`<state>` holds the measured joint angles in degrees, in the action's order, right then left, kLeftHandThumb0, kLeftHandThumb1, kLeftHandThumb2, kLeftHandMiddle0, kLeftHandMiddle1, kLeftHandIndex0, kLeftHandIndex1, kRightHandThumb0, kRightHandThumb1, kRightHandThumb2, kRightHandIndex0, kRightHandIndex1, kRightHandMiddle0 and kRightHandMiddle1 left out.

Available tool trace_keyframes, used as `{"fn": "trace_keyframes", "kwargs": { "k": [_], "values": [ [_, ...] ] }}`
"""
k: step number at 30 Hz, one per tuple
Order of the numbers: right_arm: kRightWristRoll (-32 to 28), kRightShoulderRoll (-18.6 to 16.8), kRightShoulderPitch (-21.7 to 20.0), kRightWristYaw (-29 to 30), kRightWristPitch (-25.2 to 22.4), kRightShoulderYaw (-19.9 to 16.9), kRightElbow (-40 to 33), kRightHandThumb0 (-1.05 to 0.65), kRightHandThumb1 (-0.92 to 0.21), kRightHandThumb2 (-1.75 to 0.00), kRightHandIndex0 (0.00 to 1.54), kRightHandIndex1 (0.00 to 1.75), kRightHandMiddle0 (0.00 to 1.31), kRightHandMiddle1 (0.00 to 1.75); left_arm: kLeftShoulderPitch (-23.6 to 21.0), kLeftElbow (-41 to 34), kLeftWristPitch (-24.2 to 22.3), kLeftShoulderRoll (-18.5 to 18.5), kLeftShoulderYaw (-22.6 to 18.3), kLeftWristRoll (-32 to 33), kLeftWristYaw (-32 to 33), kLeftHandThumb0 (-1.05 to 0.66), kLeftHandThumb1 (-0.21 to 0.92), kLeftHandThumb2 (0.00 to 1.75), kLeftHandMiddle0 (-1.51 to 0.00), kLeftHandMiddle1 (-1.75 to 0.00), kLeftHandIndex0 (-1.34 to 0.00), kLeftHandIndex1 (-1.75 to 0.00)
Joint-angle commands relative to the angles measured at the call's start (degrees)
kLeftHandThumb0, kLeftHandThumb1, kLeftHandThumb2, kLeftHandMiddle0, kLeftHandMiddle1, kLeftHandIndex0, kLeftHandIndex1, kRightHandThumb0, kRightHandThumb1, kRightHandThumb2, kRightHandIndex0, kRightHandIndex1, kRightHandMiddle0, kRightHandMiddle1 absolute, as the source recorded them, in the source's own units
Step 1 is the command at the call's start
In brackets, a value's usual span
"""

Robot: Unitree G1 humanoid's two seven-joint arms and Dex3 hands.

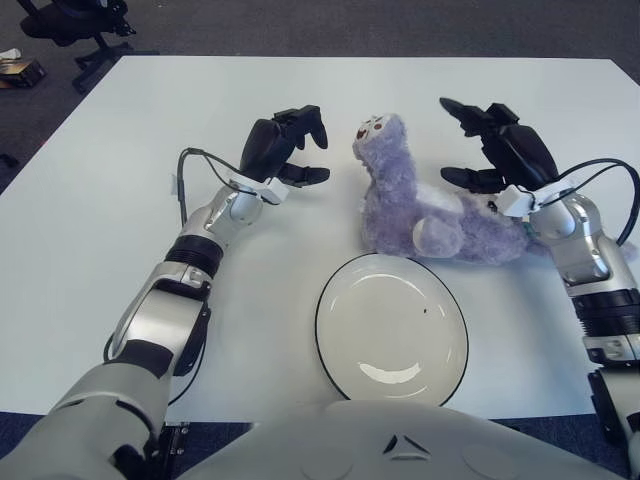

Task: Put the doll into the plate.

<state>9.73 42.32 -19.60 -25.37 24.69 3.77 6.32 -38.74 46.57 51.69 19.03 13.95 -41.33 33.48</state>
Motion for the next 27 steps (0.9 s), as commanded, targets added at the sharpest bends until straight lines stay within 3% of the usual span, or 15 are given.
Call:
{"fn": "trace_keyframes", "kwargs": {
  "k": [1, 2, 7, 12, 16, 19, 23, 26, 27],
  "values": [
    [-4.87, 2.22, -1.54, -5.27, -0.84, -1.77, -0.35, -0.89, -0.92, -0.74, 0.19, 0.02, 0.25, 0.03, -1.50, 0.98, 0.07, 1.14, 0.96, -1.25, 2.01, 0.10, 0.43, 0.92, -0.89, -1.75, -0.68, -1.75],
    [-5.14, 2.21, -1.58, -5.73, -0.85, -1.90, -0.32, -0.90, -0.92, -0.75, 0.20, 0.02, 0.25, 0.03, -1.58, 1.11, 0.08, 1.17, 1.08, -1.32, 2.25, 0.10, 0.43, 0.92, -0.89, -1.75, -0.67, -1.75],
    [-12.95, 0.40, -0.24, -5.71, -15.74, -7.10, -8.96, -0.90, -0.92, -0.75, 0.21, 0.02, 0.26, 0.03, -1.90, 2.02, -0.15, 1.38, 1.72, -1.87, 4.01, 0.10, 0.43, 0.91, -0.90, -1.75, -0.67, -1.75],
    [-12.72, -0.78, 0.36, -4.56, -18.85, -8.41, -11.74, -0.89, -0.92, -0.74, 0.22, 0.02, 0.27, 0.04, -2.14, 2.49, -0.11, 1.54, 2.18, -2.01, 4.83, 0.10, 0.44, 0.90, -0.90, -1.75, -0.67, -1.75],
    [-5.69, -4.65, 1.89, 3.42, -15.27, -8.38, -12.97, -0.85, -0.92, -0.69, 0.25, 0.02, 0.29, 0.05, -2.26, 3.19, -0.11, 1.67, 2.39, -2.21, 6.09, 0.10, 0.44, 0.89, -0.90, -1.75, -0.67, -1.75],
    [-2.81, -5.36, 2.10, 5.33, -14.37, -7.81, -12.91, -0.84, -0.92, -0.67, 0.26, 0.02, 0.31, 0.05, -2.38, 3.53, -0.18, 1.65, 2.56, -2.26, 6.80, 0.10, 0.45, 0.88, -0.90, -1.75, -0.67, -1.75],
    [7.43, -6.86, 0.14, 11.76, -9.36, -3.96, -7.84, -0.82, -0.92, -0.65, 0.28, 0.02, 0.32, 0.05, -2.12, 3.47, -0.41, 1.08, 2.21, -1.98, 9.04, 0.09, 0.48, 0.83, -0.90, -1.75, -0.66, -1.75],
    [10.12, -8.13, -0.96, 14.17, -7.37, -2.30, -4.46, -0.82, -0.92, -0.64, 0.29, 0.02, 0.32, 0.05, -1.93, 3.13, -0.27, 0.90, 2.23, -1.77, 9.91, 0.06, 0.52, 0.76, -0.90, -1.75, -0.65, -1.75],
    [12.47, -9.09, -1.55, 17.48, -5.21, -1.20, -1.07, -0.82, -0.92, -0.64, 0.29, 0.02, 0.32, 0.05, -1.52, 2.24, 0.29, 0.79, 2.03, -1.37, 10.07, 0.06, 0.52, 0.75, -0.90, -1.75, -0.65, -1.75]
  ]
}}
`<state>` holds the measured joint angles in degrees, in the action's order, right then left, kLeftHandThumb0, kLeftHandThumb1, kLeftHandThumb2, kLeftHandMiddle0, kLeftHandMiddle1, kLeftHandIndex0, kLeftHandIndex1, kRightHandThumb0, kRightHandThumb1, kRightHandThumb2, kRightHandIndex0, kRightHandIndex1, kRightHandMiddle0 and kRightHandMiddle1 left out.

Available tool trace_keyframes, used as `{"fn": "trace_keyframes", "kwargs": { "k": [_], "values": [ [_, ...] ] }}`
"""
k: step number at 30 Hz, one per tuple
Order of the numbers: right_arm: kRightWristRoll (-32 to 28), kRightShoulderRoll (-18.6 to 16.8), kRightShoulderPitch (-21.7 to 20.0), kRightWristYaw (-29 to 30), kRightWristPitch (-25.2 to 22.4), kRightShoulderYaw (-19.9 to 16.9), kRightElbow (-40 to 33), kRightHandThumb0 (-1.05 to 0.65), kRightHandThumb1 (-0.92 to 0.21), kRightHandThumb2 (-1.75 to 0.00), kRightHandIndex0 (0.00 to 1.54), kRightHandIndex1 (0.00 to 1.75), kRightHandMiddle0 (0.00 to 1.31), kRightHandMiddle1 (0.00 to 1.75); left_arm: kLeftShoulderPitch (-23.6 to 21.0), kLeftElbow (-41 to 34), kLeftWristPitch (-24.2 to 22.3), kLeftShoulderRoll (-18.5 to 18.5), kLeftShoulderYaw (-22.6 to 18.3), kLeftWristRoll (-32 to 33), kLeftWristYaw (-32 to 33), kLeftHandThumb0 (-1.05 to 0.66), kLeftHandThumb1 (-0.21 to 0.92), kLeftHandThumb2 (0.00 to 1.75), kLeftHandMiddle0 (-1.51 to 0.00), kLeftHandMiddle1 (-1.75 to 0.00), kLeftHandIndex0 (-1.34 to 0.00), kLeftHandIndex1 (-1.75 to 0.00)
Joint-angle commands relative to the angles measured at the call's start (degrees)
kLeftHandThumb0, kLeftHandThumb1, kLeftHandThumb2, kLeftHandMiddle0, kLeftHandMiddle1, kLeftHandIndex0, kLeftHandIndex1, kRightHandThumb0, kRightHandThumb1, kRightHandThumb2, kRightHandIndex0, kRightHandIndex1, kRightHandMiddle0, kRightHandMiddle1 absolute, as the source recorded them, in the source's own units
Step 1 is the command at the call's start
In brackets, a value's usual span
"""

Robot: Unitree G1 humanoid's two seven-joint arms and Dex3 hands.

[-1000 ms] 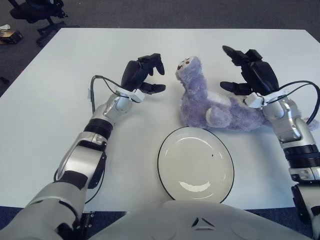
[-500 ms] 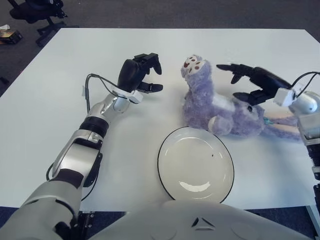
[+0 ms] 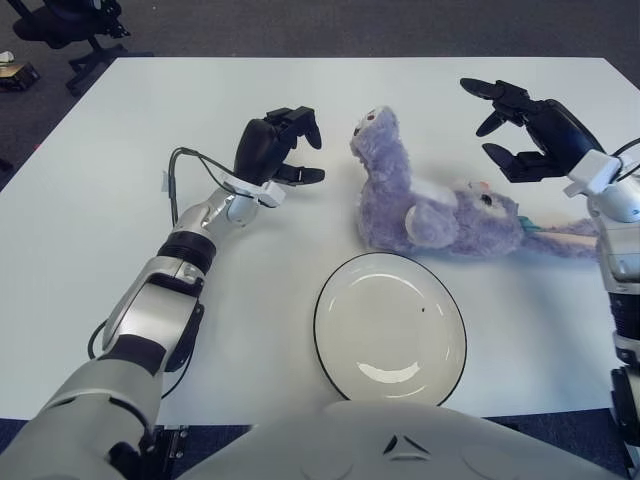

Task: Put the doll into the plate.

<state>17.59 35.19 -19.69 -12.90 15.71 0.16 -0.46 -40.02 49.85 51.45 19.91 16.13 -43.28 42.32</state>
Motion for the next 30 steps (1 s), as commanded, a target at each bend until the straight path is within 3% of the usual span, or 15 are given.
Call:
{"fn": "trace_keyframes", "kwargs": {
  "k": [1, 6, 12, 17, 23, 27, 30],
  "values": [
    [6.39, -2.69, -1.93, 7.52, 5.45, 3.24, 8.32, -0.80, -0.92, -0.63, 0.29, 0.02, 0.32, 0.05, 0.08, -1.73, 0.95, -0.18, -0.28, 0.88, 1.35, 0.04, 0.56, 0.69, -0.90, -1.75, -0.64, -1.75],
    [12.58, -4.52, -3.95, 18.55, 13.00, 5.23, 17.20, -0.74, -0.92, -0.58, 0.34, 0.03, 0.33, 0.05, 1.86, -4.99, 1.88, -0.18, -0.68, 1.79, 0.96, 0.00, 0.68, 0.49, -0.89, -1.75, -0.63, -1.75],
    [12.50, -4.45, -4.23, 19.91, 14.60, 4.79, 17.10, -0.68, -0.92, -0.56, 0.38, 0.03, 0.35, 0.05, 2.91, -6.74, 1.57, -0.14, -0.89, 2.35, 0.12, -0.02, 0.75, 0.37, -0.89, -1.75, -0.63, -1.75],
    [8.57, -3.90, -3.81, 15.70, 11.83, 2.96, 13.84, -0.66, -0.92, -0.56, 0.38, 0.02, 0.35, 0.05, 3.25, -7.33, 1.26, -0.10, -0.96, 2.59, -0.21, -0.04, 0.79, 0.29, -0.90, -1.75, -0.63, -1.75],
    [0.09, -0.74, -4.10, 5.06, 7.06, 0.15, 10.65, -0.67, -0.92, -0.58, 0.38, 0.01, 0.35, 0.04, 3.38, -7.41, 0.67, -0.13, -1.30, 3.14, -0.90, -0.05, 0.83, 0.22, -0.90, -1.75, -0.64, -1.75],
    [-1.54, -0.20, -3.93, 2.35, 5.82, -0.55, 9.48, -0.68, -0.92, -0.60, 0.37, 0.01, 0.35, 0.04, 3.48, -7.56, 0.50, -0.17, -1.46, 3.34, -1.24, -0.05, 0.84, 0.20, -0.90, -1.75, -0.64, -1.75],
    [-5.85, 1.59, -2.67, -3.78, 1.93, -1.34, 5.60, -0.71, -0.92, -0.63, 0.35, 0.00, 0.35, 0.03, 3.78, -7.44, -0.18, -0.49, -1.99, 5.66, -4.10, -0.05, 0.85, 0.20, -0.90, -1.75, -0.65, -1.75]
  ]
}}
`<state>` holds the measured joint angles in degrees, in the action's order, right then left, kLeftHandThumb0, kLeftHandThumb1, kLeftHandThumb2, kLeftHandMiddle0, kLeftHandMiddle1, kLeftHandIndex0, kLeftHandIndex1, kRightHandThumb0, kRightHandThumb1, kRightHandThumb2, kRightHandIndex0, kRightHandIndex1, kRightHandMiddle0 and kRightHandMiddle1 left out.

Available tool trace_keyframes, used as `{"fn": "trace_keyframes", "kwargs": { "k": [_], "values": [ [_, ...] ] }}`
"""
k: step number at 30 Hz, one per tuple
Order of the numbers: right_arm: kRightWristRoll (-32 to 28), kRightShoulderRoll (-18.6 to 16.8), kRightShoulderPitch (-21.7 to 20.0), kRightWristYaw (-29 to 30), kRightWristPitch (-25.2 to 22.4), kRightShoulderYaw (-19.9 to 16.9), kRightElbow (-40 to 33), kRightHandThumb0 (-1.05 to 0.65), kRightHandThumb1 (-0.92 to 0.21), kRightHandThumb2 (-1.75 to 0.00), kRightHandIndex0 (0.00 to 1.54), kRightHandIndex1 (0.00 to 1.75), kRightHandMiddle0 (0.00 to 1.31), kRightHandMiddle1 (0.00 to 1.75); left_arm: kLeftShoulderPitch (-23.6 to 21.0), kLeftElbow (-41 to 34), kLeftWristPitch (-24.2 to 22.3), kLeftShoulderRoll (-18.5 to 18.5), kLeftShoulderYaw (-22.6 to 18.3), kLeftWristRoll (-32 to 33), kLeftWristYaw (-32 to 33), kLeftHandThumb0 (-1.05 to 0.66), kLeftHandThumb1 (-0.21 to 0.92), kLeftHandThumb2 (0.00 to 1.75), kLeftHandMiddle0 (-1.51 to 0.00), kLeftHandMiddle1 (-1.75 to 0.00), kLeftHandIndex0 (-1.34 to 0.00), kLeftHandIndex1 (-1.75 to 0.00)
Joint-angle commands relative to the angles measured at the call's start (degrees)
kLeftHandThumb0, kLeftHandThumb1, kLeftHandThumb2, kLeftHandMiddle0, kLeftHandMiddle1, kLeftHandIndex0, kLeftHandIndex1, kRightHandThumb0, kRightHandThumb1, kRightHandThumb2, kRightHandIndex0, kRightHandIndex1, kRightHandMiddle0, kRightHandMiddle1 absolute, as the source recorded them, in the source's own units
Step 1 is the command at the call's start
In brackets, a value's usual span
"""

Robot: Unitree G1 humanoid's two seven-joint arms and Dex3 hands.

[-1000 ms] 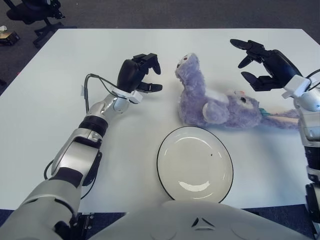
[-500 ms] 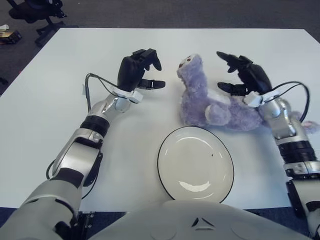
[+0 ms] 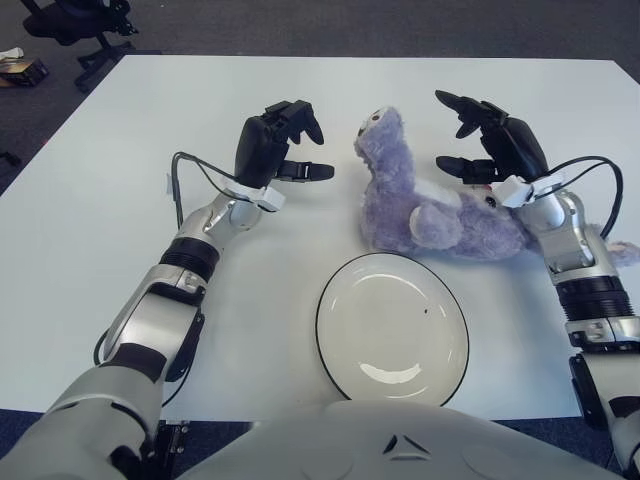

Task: Put the doll into the plate.

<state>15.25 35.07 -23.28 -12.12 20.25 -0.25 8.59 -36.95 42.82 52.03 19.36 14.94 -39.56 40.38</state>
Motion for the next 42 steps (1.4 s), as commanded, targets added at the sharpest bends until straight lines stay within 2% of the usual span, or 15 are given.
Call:
{"fn": "trace_keyframes", "kwargs": {
  "k": [1, 5, 8, 13, 21, 27, 33, 36, 40, 42],
  "values": [
    [-4.21, 1.95, 1.14, -5.63, -3.35, -1.10, -4.16, -0.72, -0.92, -0.64, 0.35, 0.00, 0.35, 0.03, 0.77, -0.45, -0.88, 0.01, -0.88, 2.40, -2.72, -0.05, 0.85, 0.20, -0.90, -1.75, -0.65, -1.75],
    [-7.18, 2.58, 1.42, -9.70, -5.25, -1.46, -5.67, -0.74, -0.92, -0.66, 0.33, 0.00, 0.34, 0.03, 0.84, -0.30, -0.97, -0.06, -1.22, 3.93, -4.56, -0.06, 0.85, 0.19, -0.90, -1.75, -0.65, -1.75],
    [-11.49, 4.43, 1.58, -14.94, -6.19, -2.29, -6.57, -0.78, -0.92, -0.70, 0.30, 0.00, 0.34, 0.02, 0.86, 0.22, -0.72, -0.18, -1.61, 5.78, -6.49, -0.06, 0.87, 0.16, -0.89, -1.75, -0.64, -1.75],
    [-15.77, 6.27, 1.35, -20.22, -7.59, -3.81, -7.21, -0.80, -0.92, -0.73, 0.28, 0.00, 0.32, 0.01, 1.06, 0.60, -0.47, -0.66, -2.33, 9.38, -10.48, -0.07, 0.88, 0.14, -0.89, -1.75, -0.62, -1.75],
    [-18.44, 6.32, 0.83, -23.11, -7.43, -5.31, -6.81, -0.80, -0.92, -0.80, 0.27, 0.01, 0.30, 0.00, 1.72, 0.03, -1.65, -1.41, -3.62, 14.20, -16.71, -0.09, 0.90, 0.12, -0.88, -1.75, -0.62, -1.75],
    [-25.71, 7.24, -1.48, -28.01, -14.35, -7.49, -6.44, -0.80, -0.92, -0.88, 0.30, 0.01, 0.31, 0.01, 2.85, -1.57, -4.44, -2.14, -4.88, 17.81, -21.78, -0.09, 0.91, 0.11, -0.87, -1.75, -0.63, -1.75],
    [-27.87, 8.78, -1.56, -30.40, -21.96, -8.15, -8.31, -0.82, -0.92, -0.90, 0.30, 0.01, 0.32, 0.01, 3.47, -2.88, -6.43, -2.55, -5.86, 19.91, -25.25, -0.10, 0.91, 0.10, -0.87, -1.75, -0.63, -1.75],
    [-28.30, 9.19, -1.09, -30.98, -23.52, -8.55, -9.19, -0.84, -0.92, -0.92, 0.30, 0.01, 0.32, 0.01, 3.64, -3.29, -7.42, -2.81, -6.36, 21.04, -26.92, -0.10, 0.92, 0.10, -0.87, -1.75, -0.64, -1.75],
    [-29.07, 10.02, 0.73, -33.18, -21.46, -9.70, -9.29, -0.86, -0.92, -0.93, 0.29, 0.00, 0.32, 0.01, 3.81, -3.72, -8.76, -3.32, -7.13, 23.04, -29.37, -0.10, 0.92, 0.09, -0.87, -1.75, -0.64, -1.75],
    [-29.32, 10.66, 1.06, -35.60, -18.32, -10.11, -7.88, -0.87, -0.92, -0.93, 0.29, 0.00, 0.31, 0.01, 3.87, -3.92, -9.25, -3.51, -7.43, 23.80, -30.36, -0.11, 0.92, 0.09, -0.87, -1.75, -0.64, -1.75]
  ]
}}
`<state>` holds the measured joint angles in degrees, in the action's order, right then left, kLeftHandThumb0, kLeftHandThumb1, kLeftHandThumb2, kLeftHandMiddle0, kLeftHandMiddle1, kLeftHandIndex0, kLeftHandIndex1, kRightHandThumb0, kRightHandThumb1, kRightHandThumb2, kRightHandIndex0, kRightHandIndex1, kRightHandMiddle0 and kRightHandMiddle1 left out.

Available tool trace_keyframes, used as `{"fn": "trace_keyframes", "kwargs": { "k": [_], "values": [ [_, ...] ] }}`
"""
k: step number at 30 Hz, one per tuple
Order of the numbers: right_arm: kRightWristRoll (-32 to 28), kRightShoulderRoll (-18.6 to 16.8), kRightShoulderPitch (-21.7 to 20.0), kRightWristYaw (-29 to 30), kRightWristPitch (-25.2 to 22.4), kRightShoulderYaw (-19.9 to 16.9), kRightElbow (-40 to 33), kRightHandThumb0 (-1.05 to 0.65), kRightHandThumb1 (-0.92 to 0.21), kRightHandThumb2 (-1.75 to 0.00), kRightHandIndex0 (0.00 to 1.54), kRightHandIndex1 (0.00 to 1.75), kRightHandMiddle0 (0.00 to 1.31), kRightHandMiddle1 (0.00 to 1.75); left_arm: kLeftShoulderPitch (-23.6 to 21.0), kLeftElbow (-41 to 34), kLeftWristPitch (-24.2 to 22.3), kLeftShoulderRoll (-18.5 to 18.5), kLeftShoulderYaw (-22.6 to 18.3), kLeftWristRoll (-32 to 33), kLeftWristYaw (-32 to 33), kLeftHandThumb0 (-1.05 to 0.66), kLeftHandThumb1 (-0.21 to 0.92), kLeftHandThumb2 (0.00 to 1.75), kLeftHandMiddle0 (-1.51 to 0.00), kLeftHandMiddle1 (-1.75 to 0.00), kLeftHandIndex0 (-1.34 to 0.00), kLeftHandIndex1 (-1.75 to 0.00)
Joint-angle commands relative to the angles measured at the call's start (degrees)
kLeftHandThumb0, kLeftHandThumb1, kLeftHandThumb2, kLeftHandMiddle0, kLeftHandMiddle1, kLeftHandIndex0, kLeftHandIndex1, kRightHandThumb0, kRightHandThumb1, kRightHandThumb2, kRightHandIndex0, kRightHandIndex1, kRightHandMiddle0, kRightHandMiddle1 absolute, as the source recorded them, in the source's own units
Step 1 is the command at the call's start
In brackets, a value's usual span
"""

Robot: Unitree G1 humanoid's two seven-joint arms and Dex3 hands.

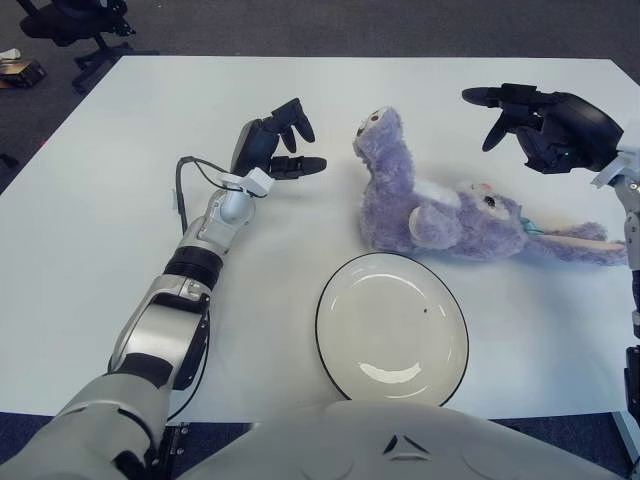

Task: Put the doll into the plate.

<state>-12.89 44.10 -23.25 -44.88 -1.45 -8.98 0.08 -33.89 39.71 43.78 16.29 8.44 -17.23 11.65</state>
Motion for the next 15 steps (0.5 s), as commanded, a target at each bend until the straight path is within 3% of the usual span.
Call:
{"fn": "trace_keyframes", "kwargs": {
  "k": [1, 7, 12, 15],
  "values": [
    [-0.83, 2.14, 0.87, -4.45, 6.07, -1.25, 1.85, -0.87, -0.92, -0.93, 0.29, 0.00, 0.31, 0.01, 0.80, -0.83, -1.19, -0.50, -1.06, 1.78, -2.04, -0.11, 0.92, 0.09, -0.87, -1.75, -0.65, -1.75],
    [2.45, 4.07, -0.78, -9.82, 19.40, 0.29, 7.59, -0.87, -0.92, -0.93, 0.26, 0.00, 0.27, 0.00, 0.74, -0.95, -1.92, -0.78, -1.78, 2.68, -3.58, -0.12, 0.92, 0.08, -0.87, -1.75, -0.65, -1.75],
    [3.57, 3.88, -0.17, -9.82, 22.54, 0.82, 8.03, -0.88, -0.92, -0.92, 0.22, 0.00, 0.23, 0.00, 0.72, -1.00, -2.16, -0.95, -2.25, 3.05, -4.29, -0.12, 0.92, 0.07, -0.87, -1.75, -0.66, -1.75],
    [4.36, 3.47, 2.42, -8.45, 23.05, 0.76, 5.67, -0.89, -0.92, -0.89, 0.20, 0.00, 0.22, 0.00, 0.72, -1.00, -2.22, -1.08, -2.48, 3.31, -4.65, -0.12, 0.92, 0.07, -0.87, -1.75, -0.66, -1.75]
  ]
}}
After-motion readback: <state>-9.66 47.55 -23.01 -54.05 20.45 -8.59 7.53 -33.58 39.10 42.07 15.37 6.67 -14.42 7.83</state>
